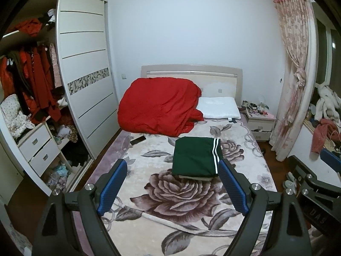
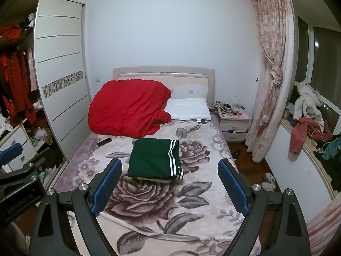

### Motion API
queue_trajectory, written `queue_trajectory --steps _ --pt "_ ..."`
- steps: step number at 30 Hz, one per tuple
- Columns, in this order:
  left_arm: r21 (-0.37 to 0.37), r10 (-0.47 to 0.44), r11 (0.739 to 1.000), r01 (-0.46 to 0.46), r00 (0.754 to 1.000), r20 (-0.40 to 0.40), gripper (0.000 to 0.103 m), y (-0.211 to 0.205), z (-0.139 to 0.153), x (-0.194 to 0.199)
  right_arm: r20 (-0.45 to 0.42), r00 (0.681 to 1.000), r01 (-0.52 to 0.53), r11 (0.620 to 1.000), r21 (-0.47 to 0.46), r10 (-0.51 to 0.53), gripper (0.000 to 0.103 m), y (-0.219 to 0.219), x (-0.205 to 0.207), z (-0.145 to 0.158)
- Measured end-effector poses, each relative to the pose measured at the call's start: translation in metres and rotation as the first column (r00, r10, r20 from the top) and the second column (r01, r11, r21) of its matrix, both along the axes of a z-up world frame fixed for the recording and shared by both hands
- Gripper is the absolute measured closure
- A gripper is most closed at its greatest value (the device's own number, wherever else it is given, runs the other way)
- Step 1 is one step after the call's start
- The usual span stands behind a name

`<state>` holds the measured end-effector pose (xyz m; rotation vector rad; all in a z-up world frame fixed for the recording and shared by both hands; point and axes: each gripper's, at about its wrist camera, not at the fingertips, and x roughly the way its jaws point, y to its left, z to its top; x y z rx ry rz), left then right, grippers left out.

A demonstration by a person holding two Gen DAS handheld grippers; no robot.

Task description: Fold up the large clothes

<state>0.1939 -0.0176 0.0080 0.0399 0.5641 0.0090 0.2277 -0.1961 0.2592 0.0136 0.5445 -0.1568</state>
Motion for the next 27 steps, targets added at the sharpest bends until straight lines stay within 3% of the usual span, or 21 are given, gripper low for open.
queue_trajectory --steps 27 --pt "0.009 -0.001 1.000 0.001 1.000 -0.008 0.016 0.0059 0.0029 0.0026 -0.002 1.000 0.009 1.000 0.010 -0.009 0.010 -0.0007 -0.0036 -0.0083"
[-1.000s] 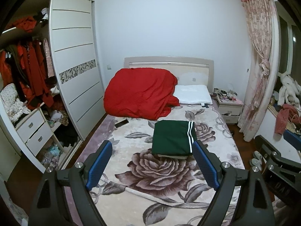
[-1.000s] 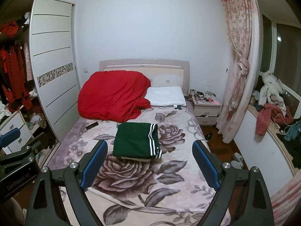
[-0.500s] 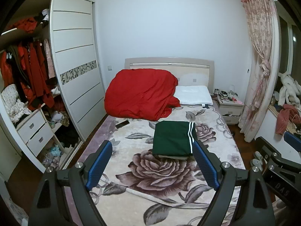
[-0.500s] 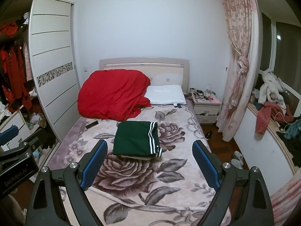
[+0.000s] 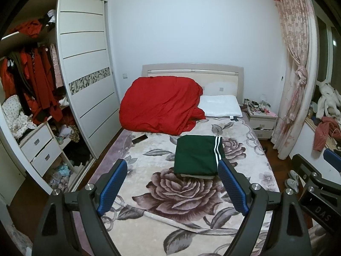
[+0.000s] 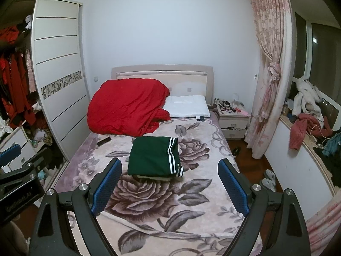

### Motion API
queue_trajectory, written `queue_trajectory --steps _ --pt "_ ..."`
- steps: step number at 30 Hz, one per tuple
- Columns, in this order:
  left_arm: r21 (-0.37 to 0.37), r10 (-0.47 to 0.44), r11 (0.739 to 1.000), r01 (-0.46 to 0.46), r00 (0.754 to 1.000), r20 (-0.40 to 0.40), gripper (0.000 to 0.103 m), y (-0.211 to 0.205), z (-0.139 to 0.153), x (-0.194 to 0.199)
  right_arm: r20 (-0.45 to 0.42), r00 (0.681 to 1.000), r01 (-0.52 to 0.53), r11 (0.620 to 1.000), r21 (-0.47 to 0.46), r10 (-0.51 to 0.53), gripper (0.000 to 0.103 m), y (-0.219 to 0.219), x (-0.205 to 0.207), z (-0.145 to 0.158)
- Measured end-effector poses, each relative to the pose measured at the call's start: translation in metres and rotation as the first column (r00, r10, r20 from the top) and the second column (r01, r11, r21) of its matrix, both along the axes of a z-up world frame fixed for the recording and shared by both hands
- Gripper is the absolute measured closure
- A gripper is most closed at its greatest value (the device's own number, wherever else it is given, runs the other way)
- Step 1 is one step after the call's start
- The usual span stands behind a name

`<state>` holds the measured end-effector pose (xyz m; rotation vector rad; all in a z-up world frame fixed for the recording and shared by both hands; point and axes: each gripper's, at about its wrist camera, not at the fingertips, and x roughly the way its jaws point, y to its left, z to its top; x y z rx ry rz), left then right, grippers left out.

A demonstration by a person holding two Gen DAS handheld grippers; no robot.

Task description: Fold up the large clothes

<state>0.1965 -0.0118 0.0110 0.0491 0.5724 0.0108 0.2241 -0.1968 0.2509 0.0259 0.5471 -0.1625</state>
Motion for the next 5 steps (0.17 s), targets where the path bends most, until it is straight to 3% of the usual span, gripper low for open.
queue_trajectory --steps 5 --pt "0.012 -0.004 1.000 0.004 1.000 0.019 0.016 0.0013 0.0009 -0.0017 -0.001 1.000 0.002 1.000 0.000 -0.002 0.010 -0.0002 -0.0015 0.0003"
